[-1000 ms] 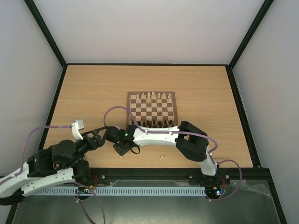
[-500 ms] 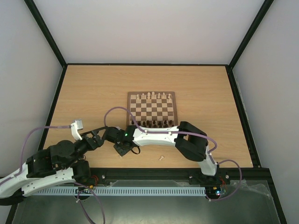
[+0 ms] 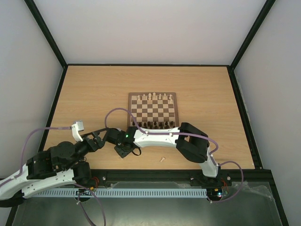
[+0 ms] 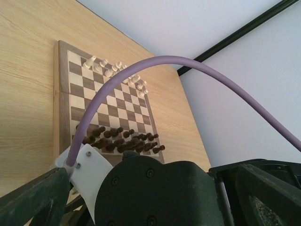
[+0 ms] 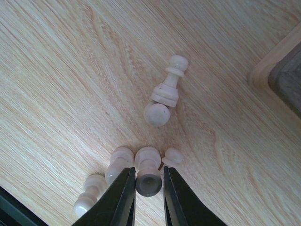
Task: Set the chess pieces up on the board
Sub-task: Pick up the chess piece at the center of the board.
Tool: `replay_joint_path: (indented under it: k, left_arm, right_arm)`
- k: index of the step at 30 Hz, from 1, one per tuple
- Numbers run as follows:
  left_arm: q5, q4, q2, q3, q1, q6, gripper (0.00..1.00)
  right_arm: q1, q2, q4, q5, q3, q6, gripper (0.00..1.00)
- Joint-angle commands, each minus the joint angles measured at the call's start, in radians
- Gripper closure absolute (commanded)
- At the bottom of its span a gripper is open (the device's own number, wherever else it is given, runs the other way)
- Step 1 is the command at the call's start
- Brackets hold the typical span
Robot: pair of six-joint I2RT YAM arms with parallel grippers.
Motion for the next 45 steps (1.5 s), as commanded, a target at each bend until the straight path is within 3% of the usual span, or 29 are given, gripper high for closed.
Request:
replay_joint_path:
  k: [1,6,16,36,42,45]
  left_arm:
    - [-0.001,0.011,-0.009,-0.005,0.002,0.0,0.0]
    - [0.0,0.012,-0.009,-0.006,0.002,0.001,0.0]
    - [0.013,0.028,0.001,-0.017,0.002,0.007,0.0]
    - [0.043,0.083,0.044,-0.066,0.002,0.01,0.0]
    - [0.116,0.181,0.031,-0.14,0.003,0.064,0.0]
    - [0.207,0.328,-0.019,-0.234,0.002,0.113,0.0]
  right_arm:
    - [0.004,0.03,-0.022,-0.019,-0.013,-0.005,0.84]
    - [0.004,0.016,-0.027,-0.006,-0.018,-0.001,0.89]
    - [0.002,-0.111,-0.047,0.084,-0.095,0.026,0.89]
    - [-0.071,-0.392,0.025,0.076,-0.337,0.045,0.89]
    - [-0.124,-0.527,0.049,0.042,-0.402,0.053,0.89]
    - [-0.183,-0.654,0.101,-0.04,-0.478,0.057,0.89]
